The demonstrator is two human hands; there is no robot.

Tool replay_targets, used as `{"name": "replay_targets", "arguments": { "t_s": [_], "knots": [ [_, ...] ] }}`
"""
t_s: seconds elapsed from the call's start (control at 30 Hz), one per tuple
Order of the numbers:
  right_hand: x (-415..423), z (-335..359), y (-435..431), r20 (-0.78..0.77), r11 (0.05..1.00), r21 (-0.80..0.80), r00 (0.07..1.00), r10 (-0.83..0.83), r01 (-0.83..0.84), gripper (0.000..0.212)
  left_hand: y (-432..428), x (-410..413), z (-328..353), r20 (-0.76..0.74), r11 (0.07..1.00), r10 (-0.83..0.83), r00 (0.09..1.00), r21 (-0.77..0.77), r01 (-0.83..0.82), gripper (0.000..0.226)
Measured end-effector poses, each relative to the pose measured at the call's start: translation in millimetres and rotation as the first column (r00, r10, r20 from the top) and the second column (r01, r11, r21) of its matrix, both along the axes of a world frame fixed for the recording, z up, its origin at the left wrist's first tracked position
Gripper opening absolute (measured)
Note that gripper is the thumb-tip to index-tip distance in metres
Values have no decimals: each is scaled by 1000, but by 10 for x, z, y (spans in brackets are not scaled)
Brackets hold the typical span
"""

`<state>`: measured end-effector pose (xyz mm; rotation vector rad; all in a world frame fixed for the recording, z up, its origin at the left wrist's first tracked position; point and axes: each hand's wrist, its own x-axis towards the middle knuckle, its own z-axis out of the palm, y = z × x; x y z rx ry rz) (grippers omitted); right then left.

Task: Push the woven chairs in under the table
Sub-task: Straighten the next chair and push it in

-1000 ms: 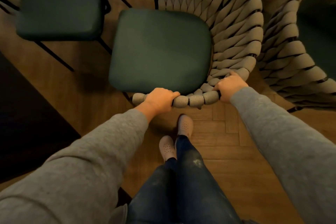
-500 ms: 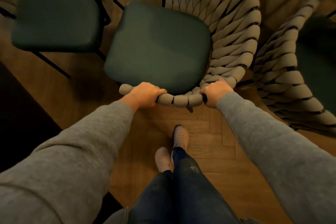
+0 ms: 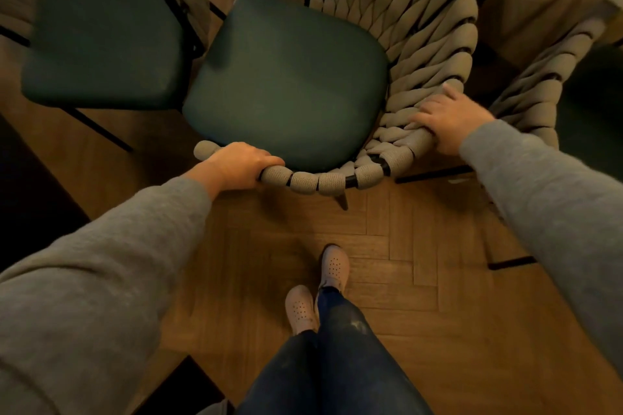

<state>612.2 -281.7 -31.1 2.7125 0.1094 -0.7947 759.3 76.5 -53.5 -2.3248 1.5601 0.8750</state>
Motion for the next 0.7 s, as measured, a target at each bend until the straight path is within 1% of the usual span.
{"name": "replay_targets", "arguments": {
  "t_s": [0.07, 0.13, 0.2, 0.27, 0.33, 0.43, 0.5, 0.57, 0.7],
  "knots": [
    [126, -18, -138, -34, 998, -62, 999, 21, -24, 80, -14, -6, -3, 14, 1000, -13, 1000, 6, 13, 48],
    [231, -31, -175, -62, 994, -95, 997, 46, -51, 78, -23, -65, 29, 20, 999, 35, 999, -6, -34, 65],
    [261, -59, -198, -63, 989, -108, 994, 91, -97, 67, -112, -219, 78, 8, 996, 60, 998, -63, -60, 82],
    [240, -74, -204, -61, 984, -117, 990, 129, -136, 57, -336, -456, 87, 2, 995, 13, 1000, -99, -12, 89],
    [219, -73, -192, -54, 984, -112, 989, 135, -140, 52, -663, -748, 56, 0, 995, 24, 1000, -99, -24, 88],
    [154, -70, -129, -39, 988, -92, 992, 119, -122, 49, -1056, -1135, -21, 7, 972, 190, 982, -139, -187, 83],
    [46, -71, -62, -44, 991, -75, 993, 111, -114, 47, -1132, -1295, -43, 40, 953, 263, 964, -164, -253, 75],
    [-72, -54, 41, -48, 994, -53, 995, 90, -93, 46, -1071, -1368, -25, 65, 952, 276, 959, -158, -263, 63],
    [-327, -22, 349, -54, 1000, 4, 999, 4, -4, 43, -784, -1482, 54, 56, 970, 202, 978, -146, -192, 50]
  ]
}}
